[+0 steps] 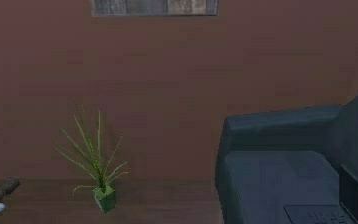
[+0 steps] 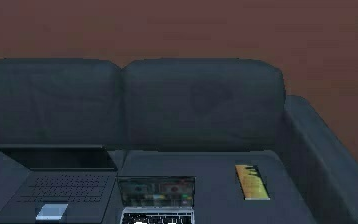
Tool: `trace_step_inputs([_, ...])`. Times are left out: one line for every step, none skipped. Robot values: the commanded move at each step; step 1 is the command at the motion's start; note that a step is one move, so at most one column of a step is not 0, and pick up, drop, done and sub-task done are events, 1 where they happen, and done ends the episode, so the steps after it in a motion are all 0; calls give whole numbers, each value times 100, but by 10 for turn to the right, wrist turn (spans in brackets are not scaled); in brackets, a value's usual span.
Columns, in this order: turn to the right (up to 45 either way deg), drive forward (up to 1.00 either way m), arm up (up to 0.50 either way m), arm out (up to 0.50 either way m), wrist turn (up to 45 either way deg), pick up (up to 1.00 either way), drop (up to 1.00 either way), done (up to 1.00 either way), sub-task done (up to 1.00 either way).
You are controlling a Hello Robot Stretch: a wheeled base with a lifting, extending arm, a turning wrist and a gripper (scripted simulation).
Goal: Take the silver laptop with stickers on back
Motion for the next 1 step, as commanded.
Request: trace_step_inputs([0, 0, 0, 0, 0, 100, 0, 0, 0])
